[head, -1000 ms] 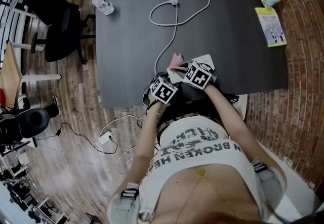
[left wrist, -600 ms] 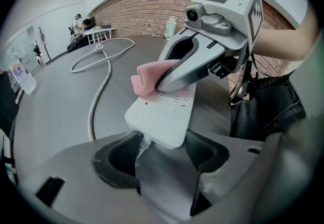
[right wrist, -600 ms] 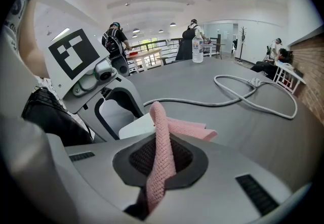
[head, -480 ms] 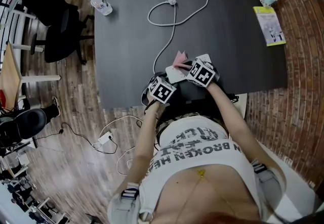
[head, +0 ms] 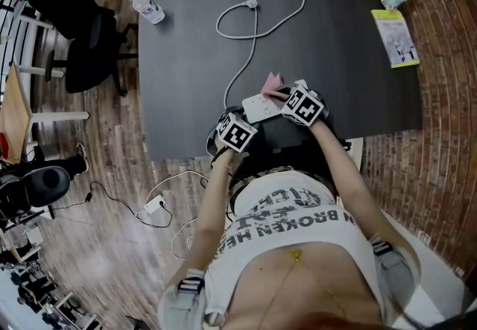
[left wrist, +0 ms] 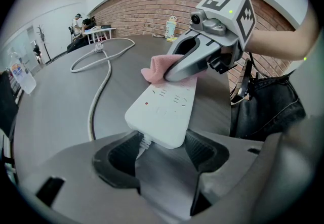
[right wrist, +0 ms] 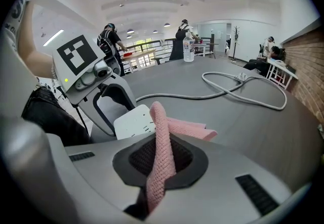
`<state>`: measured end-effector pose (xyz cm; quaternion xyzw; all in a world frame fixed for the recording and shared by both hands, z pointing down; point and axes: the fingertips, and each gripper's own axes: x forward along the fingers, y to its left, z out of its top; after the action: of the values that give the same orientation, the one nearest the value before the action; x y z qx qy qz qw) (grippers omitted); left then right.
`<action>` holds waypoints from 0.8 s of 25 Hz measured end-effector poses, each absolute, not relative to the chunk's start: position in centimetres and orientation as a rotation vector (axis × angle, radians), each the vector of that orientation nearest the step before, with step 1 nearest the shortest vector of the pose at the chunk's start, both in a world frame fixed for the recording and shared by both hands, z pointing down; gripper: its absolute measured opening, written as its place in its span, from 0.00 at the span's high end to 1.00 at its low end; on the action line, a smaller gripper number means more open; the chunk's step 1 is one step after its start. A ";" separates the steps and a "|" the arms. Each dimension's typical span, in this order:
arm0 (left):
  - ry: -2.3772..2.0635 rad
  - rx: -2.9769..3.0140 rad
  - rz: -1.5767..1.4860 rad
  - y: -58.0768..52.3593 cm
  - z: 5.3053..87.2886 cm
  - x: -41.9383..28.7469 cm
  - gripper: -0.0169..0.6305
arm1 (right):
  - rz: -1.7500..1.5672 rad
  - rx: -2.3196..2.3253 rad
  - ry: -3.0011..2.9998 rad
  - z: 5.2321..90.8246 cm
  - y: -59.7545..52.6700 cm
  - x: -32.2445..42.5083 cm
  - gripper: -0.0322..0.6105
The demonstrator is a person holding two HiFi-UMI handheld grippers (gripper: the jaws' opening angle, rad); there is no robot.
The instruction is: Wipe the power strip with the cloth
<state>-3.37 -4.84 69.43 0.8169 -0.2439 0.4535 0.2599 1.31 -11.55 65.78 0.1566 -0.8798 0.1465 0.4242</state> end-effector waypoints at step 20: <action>-0.659 2.205 1.235 -4.9 69.5 -3.3 0.55 | 0.382 0.502 -2.160 65.8 -13.2 6.7 0.92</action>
<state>-3.30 -4.91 69.54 0.8148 -0.2436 0.4562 0.2618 6.68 -13.18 65.80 0.2012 -0.8661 0.1532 0.4311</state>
